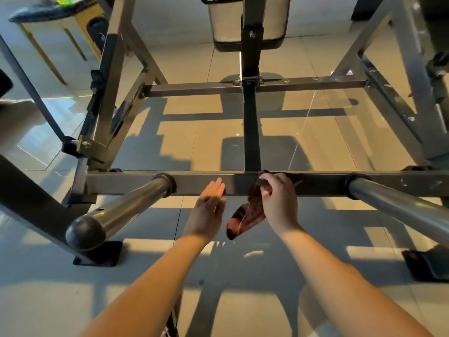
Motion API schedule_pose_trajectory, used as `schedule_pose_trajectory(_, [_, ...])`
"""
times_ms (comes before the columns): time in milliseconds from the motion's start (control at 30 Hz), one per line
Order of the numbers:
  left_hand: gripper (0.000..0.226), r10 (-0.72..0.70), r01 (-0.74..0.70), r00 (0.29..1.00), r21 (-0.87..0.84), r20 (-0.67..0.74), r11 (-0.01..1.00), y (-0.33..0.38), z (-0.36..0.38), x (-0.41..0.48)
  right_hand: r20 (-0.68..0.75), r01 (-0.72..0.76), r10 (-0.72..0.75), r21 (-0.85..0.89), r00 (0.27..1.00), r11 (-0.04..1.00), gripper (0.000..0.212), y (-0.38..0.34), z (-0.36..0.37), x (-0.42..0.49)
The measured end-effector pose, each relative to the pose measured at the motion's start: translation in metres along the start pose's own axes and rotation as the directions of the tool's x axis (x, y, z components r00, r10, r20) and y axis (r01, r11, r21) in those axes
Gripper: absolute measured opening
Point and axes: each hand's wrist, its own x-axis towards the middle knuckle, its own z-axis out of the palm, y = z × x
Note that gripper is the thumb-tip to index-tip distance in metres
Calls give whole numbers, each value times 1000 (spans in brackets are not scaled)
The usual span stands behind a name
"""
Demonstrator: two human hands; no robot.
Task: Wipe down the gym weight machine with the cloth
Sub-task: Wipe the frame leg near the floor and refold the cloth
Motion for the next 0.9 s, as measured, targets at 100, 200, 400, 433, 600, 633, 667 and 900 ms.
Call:
schedule_pose_trajectory(100, [50, -16, 12, 993, -38, -116, 999, -10, -2, -2, 21, 46, -47, 41, 999, 998, 27, -32, 29, -2])
schedule_pose_trajectory(200, [56, -71, 53, 976, -90, -206, 994, -15, -2, -1, 118, 179, -192, 109, 974, 978, 26, -60, 53, -3])
schedule_pose_trajectory(400, [55, 40, -32, 988, 60, -149, 998, 0, 15, -2, 99, 92, -91, 1, 991, 996, 24, -10, 8, -3])
schedule_pose_trajectory(433, [53, 46, -36, 990, 71, -134, 997, 2, 18, -1, 15, 12, -12, -3, 1000, 1000, 23, 8, -8, -3])
schedule_pose_trajectory(600, [50, 185, -185, 983, 92, 5, 978, 29, 35, 12, -164, -168, 170, 27, 972, 985, 24, 18, -16, 0])
schedule_pose_trajectory(633, [52, 168, -168, 986, 72, 13, 983, 36, 38, 15, -123, -116, 121, 48, 985, 992, 24, 9, -7, -2])
schedule_pose_trajectory(667, [53, 152, -153, 988, 57, 10, 987, 43, 40, 18, -71, -57, 62, 71, 996, 996, 24, 3, 1, -5])
schedule_pose_trajectory(900, [60, 170, -177, 984, 130, 62, 976, 59, 39, 23, -164, -205, 213, 63, 963, 977, 24, 45, -37, 2])
